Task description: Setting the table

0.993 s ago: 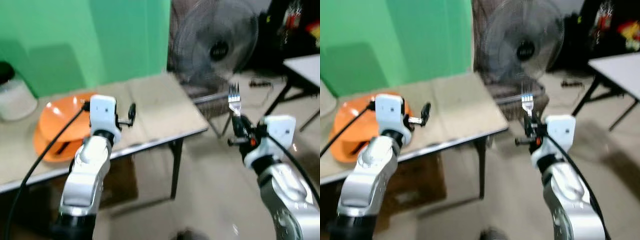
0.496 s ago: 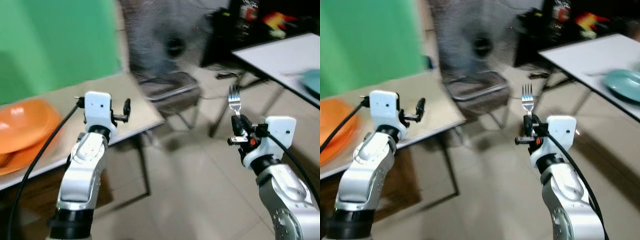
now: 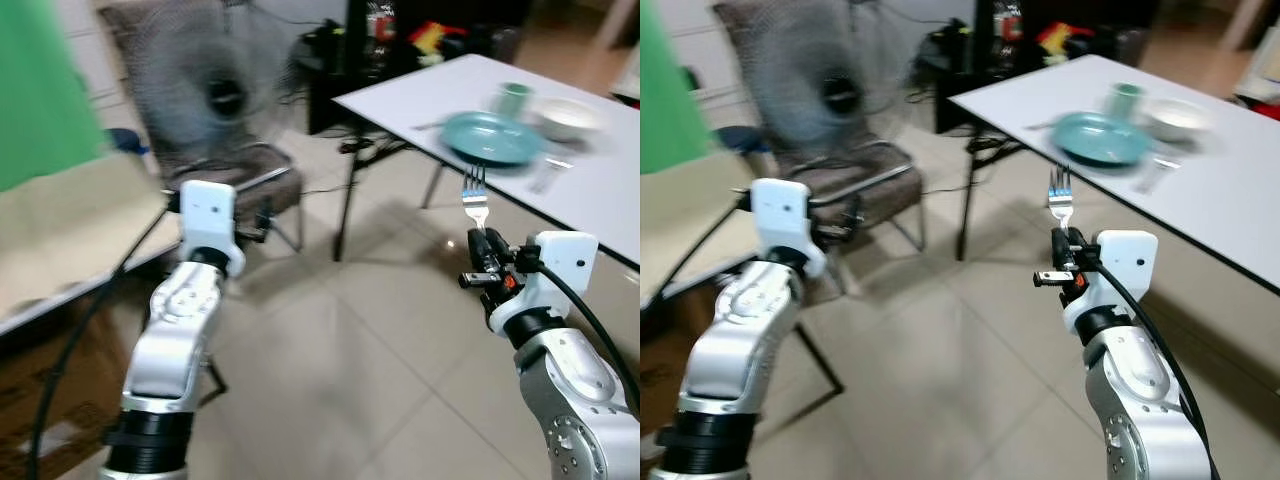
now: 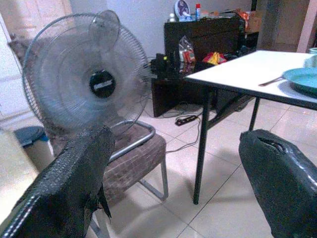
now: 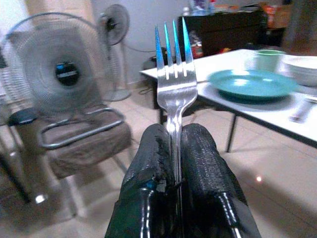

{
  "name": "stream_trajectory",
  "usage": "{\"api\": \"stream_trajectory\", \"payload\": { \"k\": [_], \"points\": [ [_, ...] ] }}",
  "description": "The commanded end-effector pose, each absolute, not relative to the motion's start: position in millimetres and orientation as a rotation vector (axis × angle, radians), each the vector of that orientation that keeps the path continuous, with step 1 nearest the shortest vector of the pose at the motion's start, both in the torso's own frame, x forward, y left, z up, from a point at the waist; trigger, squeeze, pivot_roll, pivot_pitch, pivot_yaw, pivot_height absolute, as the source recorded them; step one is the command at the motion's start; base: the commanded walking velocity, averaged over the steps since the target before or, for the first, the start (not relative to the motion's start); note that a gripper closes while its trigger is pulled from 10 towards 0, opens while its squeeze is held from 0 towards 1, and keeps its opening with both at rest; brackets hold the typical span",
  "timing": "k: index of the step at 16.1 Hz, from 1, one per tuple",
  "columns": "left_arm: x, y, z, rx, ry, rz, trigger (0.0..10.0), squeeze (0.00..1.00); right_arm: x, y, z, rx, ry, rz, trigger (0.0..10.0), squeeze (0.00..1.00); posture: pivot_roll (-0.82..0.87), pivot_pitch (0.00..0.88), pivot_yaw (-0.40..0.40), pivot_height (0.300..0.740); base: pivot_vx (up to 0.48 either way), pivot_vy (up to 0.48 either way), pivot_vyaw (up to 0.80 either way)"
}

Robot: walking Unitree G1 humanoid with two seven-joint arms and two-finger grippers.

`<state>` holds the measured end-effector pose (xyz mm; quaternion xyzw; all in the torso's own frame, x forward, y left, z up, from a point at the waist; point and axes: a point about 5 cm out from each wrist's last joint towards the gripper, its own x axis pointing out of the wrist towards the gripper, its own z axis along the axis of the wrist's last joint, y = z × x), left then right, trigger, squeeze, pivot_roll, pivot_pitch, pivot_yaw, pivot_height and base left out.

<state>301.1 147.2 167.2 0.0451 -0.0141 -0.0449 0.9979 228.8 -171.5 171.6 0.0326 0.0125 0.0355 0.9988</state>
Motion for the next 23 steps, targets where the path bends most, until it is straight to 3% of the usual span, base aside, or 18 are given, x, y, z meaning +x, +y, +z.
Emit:
{"api": "stream_trajectory", "payload": {
  "k": [1, 11, 19, 23],
  "points": [
    [303.4, 136.1, 169.7, 0.089, -0.039, -0.131, 10.0, 0.0, 227.0, -176.6, 173.9, 0.058, 0.014, 0.045, 10.0, 0.0, -0.08, 0.0, 0.054, 0.74, 0.0, -0.465, -0.54],
    [308.7, 132.6, 172.0, 0.104, -0.052, -0.164, 10.0, 0.0, 224.2, -179.5, 171.3, 0.075, 0.021, -0.011, 10.0, 0.0, -0.09, 0.0, 0.07, 0.74, 0.0, -0.465, -0.55],
    [313.5, 133.6, 170.9, 0.046, -0.018, -0.167, 10.0, 0.0, 217.7, -188.1, 169.2, 0.107, 0.036, -0.09, 10.0, 0.0, -0.1, 0.0, 0.084, 0.74, 0.0, 0.408, -0.77],
    [313.7, 135.1, 170.4, 0.062, -0.016, -0.164, 10.0, 0.0, 218.8, -186.4, 168.1, 0.091, 0.048, -0.075, 10.0, 0.0, -0.09, 0.0, 0.086, 0.74, 0.0, 0.0, -0.2]
  ]
}}
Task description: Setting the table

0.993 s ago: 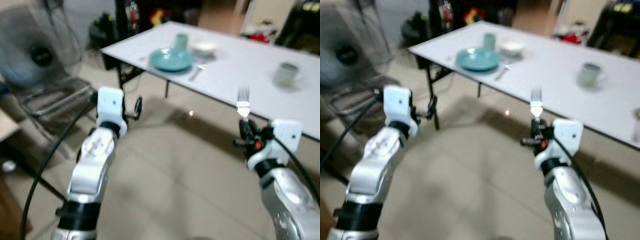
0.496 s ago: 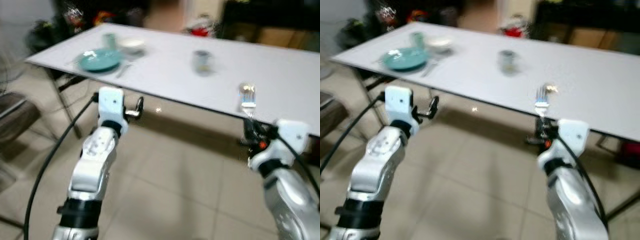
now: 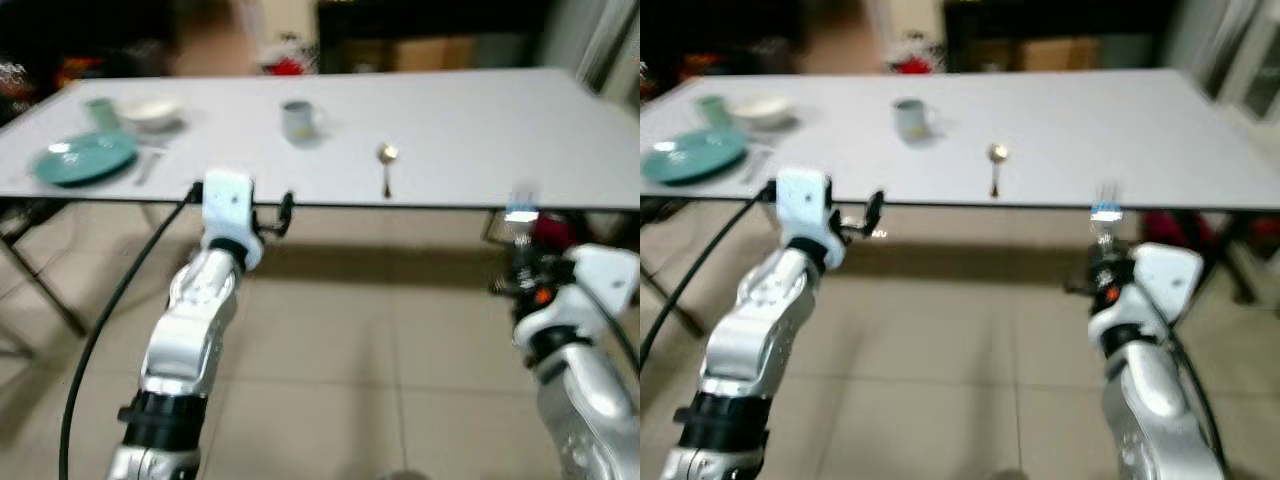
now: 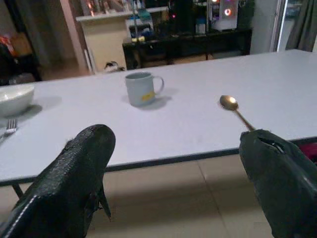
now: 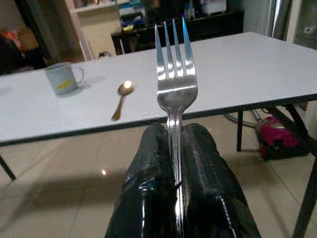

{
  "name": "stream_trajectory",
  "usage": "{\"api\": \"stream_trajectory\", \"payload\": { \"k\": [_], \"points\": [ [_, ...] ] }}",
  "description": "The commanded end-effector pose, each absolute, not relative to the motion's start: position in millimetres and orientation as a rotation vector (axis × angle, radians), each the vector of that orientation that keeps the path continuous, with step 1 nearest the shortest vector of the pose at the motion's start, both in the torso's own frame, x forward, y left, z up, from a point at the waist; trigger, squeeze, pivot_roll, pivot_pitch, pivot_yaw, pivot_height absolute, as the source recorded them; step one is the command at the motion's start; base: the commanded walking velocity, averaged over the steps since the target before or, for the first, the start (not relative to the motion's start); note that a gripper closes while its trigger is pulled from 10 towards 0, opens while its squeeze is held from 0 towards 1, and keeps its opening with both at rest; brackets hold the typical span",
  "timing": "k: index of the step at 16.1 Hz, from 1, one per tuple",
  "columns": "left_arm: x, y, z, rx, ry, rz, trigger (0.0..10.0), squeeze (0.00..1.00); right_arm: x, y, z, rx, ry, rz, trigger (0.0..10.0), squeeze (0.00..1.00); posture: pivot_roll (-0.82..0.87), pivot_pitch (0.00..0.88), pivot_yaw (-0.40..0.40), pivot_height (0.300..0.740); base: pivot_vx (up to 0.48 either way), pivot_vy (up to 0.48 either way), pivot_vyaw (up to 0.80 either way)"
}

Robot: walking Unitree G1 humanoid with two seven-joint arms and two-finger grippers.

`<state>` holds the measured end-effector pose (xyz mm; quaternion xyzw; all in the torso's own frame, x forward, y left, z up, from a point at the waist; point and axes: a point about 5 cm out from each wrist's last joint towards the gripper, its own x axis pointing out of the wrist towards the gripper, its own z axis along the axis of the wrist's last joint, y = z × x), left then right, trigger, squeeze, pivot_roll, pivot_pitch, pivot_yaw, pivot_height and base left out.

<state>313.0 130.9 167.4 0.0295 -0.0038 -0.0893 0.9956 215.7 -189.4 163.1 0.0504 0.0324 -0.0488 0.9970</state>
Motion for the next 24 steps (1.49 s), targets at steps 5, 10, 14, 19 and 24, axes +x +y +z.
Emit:
{"api": "stream_trajectory", "payload": {
  "k": [5, 10, 14, 19, 24],
  "points": [
    [310.1, 138.8, 169.4, 0.06, -0.03, -0.174, 10.0, 0.0, 221.1, -185.5, 167.1, -0.063, 0.072, -0.021, 10.0, 0.0, -0.08, 0.0, 0.07, 0.74, 0.0, 0.0, 0.0],
    [306.1, 139.2, 170.1, 0.059, -0.035, -0.209, 10.0, 0.0, 224.3, -178.2, 166.2, -0.071, 0.061, 0.048, 10.0, 0.0, -0.07, 0.0, 0.049, 0.74, 0.301, 0.0, 0.0],
    [305.9, 140.1, 171.8, 0.055, -0.04, -0.222, 10.0, 0.0, 225.1, -180.9, 165.4, -0.068, 0.057, 0.041, 10.0, 0.0, -0.07, 0.0, 0.051, 0.74, 0.371, 0.0, 0.0],
    [306.7, 138.3, 171.6, 0.052, -0.04, -0.233, 10.0, 0.0, 225.5, -178.8, 165.2, -0.068, 0.054, 0.048, 10.0, 0.0, -0.07, 0.0, 0.053, 0.74, 0.388, 0.0, 0.0],
    [307.6, 137.7, 171.9, 0.05, -0.039, -0.241, 10.0, 0.0, 226.6, -179.0, 165.0, -0.062, 0.056, 0.049, 10.0, 0.0, -0.07, 0.0, 0.057, 0.74, 0.389, 0.0, 0.0]
  ]
}}
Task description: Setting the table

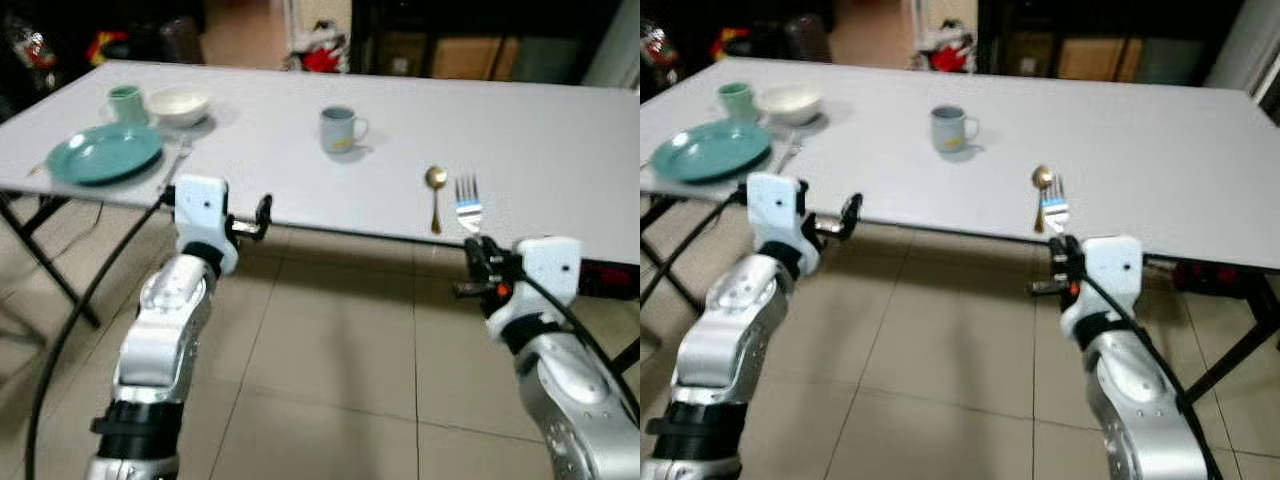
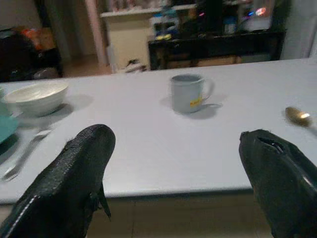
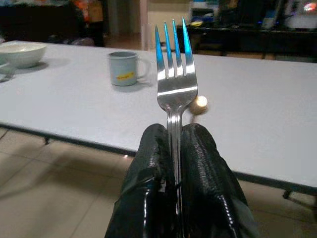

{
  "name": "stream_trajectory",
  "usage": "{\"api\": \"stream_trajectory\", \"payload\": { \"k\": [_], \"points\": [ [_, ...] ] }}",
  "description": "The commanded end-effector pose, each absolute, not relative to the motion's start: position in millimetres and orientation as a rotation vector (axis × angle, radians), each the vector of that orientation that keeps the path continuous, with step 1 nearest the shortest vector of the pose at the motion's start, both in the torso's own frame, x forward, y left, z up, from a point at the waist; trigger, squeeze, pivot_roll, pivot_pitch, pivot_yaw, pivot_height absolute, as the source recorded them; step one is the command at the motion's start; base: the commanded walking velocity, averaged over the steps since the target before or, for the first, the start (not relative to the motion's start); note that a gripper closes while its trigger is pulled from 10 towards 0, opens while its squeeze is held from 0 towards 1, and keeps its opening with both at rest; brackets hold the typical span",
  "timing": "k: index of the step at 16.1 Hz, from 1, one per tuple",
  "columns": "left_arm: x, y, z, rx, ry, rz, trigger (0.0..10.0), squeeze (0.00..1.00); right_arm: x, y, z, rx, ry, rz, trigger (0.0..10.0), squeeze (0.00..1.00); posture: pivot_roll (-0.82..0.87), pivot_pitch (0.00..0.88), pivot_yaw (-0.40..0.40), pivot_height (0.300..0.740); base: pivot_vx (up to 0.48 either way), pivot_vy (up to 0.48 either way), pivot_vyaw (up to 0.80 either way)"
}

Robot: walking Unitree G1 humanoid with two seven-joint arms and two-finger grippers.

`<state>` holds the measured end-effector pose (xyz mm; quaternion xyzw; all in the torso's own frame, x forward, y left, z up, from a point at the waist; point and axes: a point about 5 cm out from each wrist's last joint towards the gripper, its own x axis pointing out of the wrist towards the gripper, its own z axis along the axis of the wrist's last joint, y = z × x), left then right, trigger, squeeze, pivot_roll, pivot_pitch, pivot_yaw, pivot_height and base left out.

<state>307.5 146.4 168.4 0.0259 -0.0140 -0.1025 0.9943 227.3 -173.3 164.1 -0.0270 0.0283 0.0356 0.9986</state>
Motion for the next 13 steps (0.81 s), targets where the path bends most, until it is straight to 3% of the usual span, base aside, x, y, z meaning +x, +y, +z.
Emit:
{"api": "stream_trajectory", "payload": {
  "k": [1, 10, 13],
  "points": [
    [307.6, 137.7, 171.8, 0.05, -0.039, -0.241, 10.0, 0.0, 226.6, -179.1, 165.0, -0.062, 0.056, 0.05, 10.0, 0.0, -0.07, 0.0, 0.056, 0.74, 0.39, 0.0, 0.0],
    [308.3, 133.9, 170.5, 0.05, -0.038, -0.264, 10.0, 0.0, 229.0, -184.4, 164.0, -0.06, 0.074, 0.016, 10.0, 0.0, -0.08, 0.0, 0.057, 0.74, 0.39, 0.0, 0.0],
    [307.3, 132.5, 169.3, 0.054, -0.033, -0.286, 10.0, 0.0, 230.0, -184.0, 163.4, -0.054, 0.081, 0.019, 10.0, 0.0, -0.07, 0.0, 0.054, 0.74, 0.39, 0.0, -0.77]
  ]
}}
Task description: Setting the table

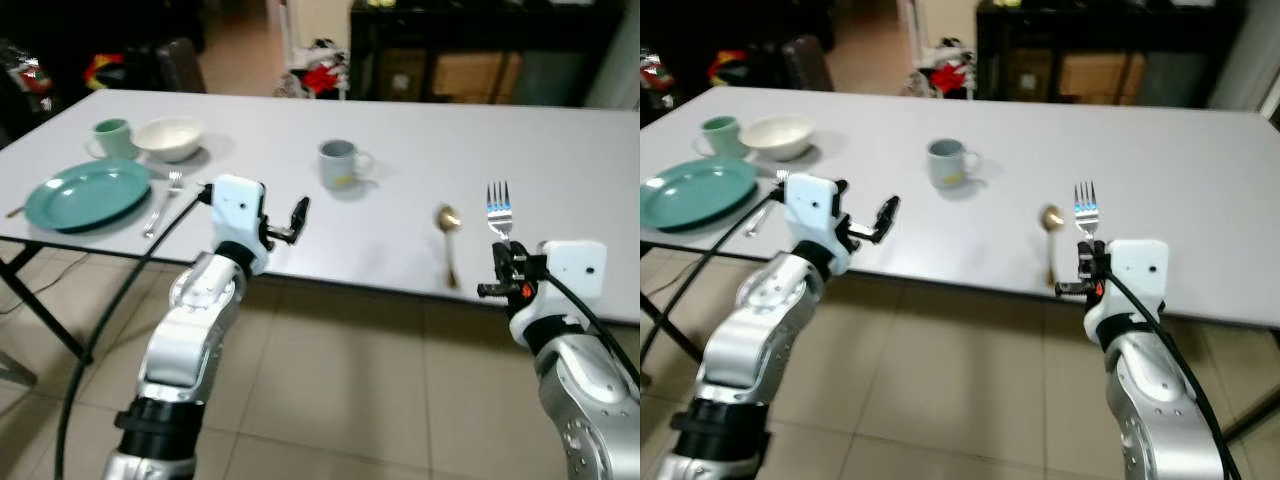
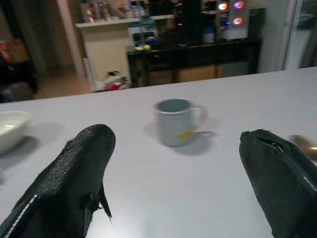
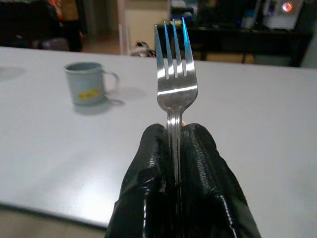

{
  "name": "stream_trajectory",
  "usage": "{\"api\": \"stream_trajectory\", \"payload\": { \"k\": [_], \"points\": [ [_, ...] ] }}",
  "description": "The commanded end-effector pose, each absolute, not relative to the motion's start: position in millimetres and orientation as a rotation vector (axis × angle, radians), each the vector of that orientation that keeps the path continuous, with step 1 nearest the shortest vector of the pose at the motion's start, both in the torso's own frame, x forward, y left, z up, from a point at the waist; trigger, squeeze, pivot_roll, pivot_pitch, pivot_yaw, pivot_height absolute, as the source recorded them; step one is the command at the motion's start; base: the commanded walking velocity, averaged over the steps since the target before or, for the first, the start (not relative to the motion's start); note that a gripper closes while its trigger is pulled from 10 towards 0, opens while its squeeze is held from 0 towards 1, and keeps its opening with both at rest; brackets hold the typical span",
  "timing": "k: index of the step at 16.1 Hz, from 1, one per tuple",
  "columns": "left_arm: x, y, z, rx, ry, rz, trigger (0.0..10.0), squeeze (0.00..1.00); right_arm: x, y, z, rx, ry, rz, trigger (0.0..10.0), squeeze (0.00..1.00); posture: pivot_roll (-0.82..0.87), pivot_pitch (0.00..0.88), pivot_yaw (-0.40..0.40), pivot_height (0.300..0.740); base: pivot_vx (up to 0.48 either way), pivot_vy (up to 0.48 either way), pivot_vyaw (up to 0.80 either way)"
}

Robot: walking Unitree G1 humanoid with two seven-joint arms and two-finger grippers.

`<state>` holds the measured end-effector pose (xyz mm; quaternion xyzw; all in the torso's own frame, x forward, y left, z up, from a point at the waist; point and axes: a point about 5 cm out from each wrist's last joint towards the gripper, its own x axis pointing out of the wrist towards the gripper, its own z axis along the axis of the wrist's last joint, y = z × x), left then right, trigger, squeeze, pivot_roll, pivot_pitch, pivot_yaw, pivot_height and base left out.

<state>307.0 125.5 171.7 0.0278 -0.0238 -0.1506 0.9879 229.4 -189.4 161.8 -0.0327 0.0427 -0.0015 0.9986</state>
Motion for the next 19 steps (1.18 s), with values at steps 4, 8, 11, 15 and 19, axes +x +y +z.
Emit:
{"api": "stream_trajectory", "payload": {
  "k": [4, 8, 11, 15, 19],
  "points": [
    [305.2, 132.3, 167.8, 0.057, -0.029, -0.294, 10.0, 0.0, 230.9, -184.5, 161.8, -0.045, 0.096, 0.016, 10.0, 0.0, -0.07, 0.0, 0.047, 0.74, 0.383, 0.0, -0.2],
    [300.5, 136.4, 163.4, 0.067, -0.018, -0.295, 10.0, 0.0, 231.1, -184.1, 156.0, -0.037, 0.136, 0.019, 10.0, 0.0, -0.05, 0.0, 0.019, 0.74, 0.373, 0.0, 0.0],
    [296.8, 137.5, 162.1, 0.081, -0.011, -0.293, 10.0, 0.0, 232.8, -185.9, 146.2, -0.041, 0.201, 0.019, 10.0, 0.0, -0.04, 0.0, 0.011, 0.74, 0.341, 0.0, 0.0],
    [286.2, 132.9, 157.3, 0.139, 0.009, -0.412, 10.0, 0.0, 229.2, -182.9, 140.3, -0.027, 0.245, 0.016, 10.0, 0.0, -0.03, 0.0, 0.019, 0.74, 0.0, 0.0, 0.0],
    [285.8, 136.8, 157.7, 0.14, 0.014, -0.39, 10.0, 0.0, 224.9, -180.5, 136.8, -0.015, 0.257, 0.015, 10.0, 0.0, -0.03, 0.0, 0.033, 0.74, 0.0, 0.0, 0.0]
  ]
}}
